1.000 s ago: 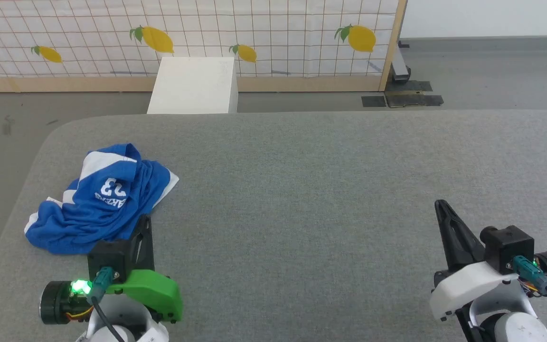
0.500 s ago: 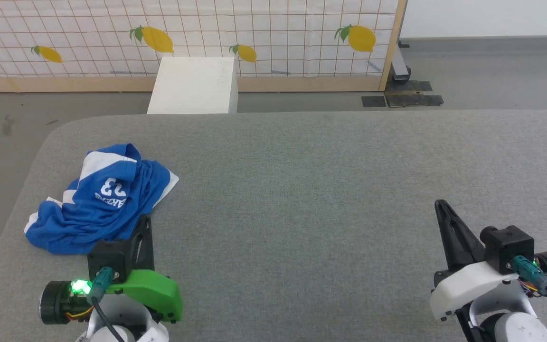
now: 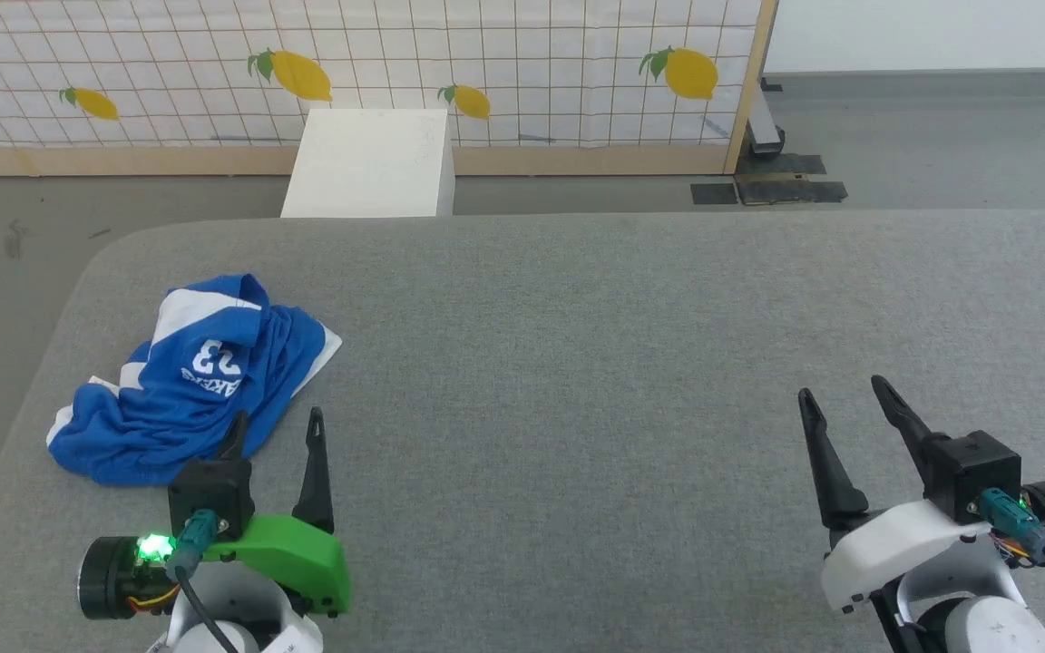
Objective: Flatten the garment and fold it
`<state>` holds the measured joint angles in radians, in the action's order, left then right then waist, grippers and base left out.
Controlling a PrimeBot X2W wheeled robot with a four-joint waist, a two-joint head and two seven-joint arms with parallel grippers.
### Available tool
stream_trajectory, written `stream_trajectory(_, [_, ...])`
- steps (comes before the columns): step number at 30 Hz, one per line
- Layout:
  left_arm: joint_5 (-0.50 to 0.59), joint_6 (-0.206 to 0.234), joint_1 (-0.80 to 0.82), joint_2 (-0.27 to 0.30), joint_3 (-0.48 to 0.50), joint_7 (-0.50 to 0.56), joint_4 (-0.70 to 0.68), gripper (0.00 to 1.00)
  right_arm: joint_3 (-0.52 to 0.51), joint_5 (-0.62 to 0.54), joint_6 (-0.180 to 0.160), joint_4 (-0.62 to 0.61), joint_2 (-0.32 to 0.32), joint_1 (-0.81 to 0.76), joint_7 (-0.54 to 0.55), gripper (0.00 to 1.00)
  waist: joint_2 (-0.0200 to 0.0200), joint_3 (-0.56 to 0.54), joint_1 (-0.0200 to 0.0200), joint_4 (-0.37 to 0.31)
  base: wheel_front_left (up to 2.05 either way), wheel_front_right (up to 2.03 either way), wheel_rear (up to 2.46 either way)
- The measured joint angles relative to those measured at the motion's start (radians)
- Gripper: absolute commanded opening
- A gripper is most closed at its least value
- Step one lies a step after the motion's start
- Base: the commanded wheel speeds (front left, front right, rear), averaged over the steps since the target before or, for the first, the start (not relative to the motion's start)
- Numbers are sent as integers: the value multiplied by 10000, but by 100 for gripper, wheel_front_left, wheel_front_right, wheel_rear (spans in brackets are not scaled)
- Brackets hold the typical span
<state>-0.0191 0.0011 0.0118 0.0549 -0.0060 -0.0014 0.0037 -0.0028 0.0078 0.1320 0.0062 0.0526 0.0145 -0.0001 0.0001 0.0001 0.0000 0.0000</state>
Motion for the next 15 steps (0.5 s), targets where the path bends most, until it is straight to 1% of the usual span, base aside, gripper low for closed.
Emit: stream_trajectory(15, [-88,-2,1,0,-119,-265,278,100,-121,284,0,163,0,0,-268,100,0,-3,0,-7,0,0,0])
